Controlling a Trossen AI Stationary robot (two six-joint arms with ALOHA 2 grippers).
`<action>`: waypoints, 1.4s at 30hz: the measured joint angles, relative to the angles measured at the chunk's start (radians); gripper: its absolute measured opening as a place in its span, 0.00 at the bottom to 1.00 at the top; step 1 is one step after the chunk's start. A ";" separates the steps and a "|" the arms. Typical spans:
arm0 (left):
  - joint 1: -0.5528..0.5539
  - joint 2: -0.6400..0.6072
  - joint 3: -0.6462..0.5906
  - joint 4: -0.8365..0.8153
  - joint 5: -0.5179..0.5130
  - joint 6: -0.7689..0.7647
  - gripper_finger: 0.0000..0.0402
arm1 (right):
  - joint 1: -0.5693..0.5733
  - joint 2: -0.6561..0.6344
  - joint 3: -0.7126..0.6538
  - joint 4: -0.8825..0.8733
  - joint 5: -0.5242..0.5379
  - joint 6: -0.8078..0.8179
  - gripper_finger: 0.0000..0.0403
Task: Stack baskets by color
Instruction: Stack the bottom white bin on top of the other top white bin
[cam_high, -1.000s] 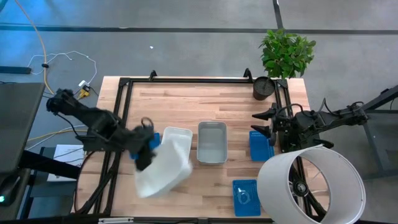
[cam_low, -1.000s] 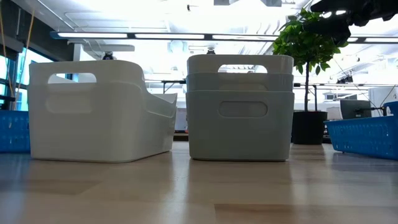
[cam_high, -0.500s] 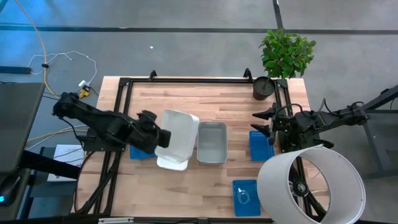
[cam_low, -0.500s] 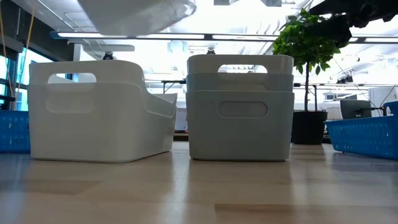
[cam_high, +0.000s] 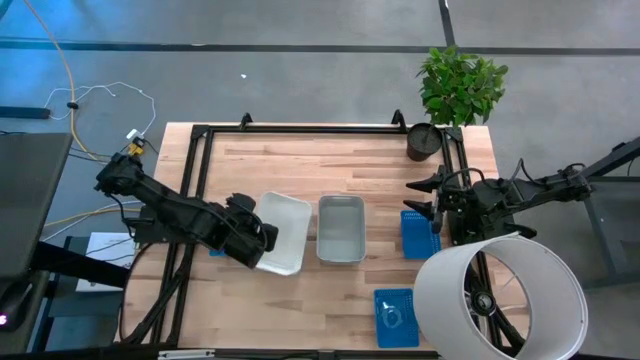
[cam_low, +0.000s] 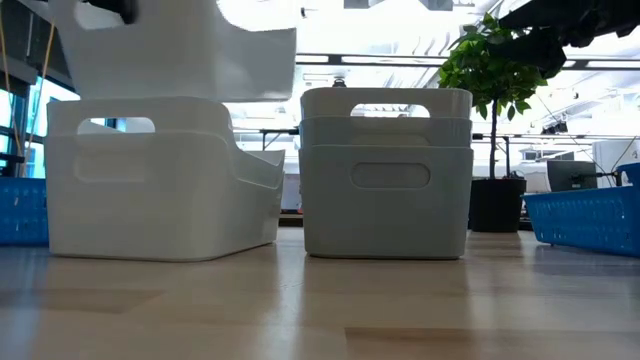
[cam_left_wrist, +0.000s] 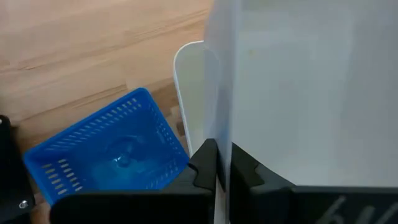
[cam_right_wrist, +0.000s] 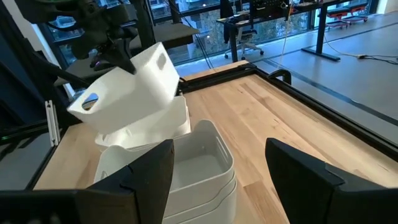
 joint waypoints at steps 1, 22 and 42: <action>0.000 0.000 0.000 0.001 0.005 0.003 0.00 | 0.000 0.000 0.000 -0.001 0.000 0.000 0.60; 0.001 0.127 0.000 -0.029 0.057 -0.064 0.00 | 0.000 0.000 0.000 -0.007 -0.001 0.001 0.60; 0.005 0.128 0.000 -0.047 0.060 -0.052 0.00 | 0.000 0.000 0.000 -0.007 0.004 0.000 0.60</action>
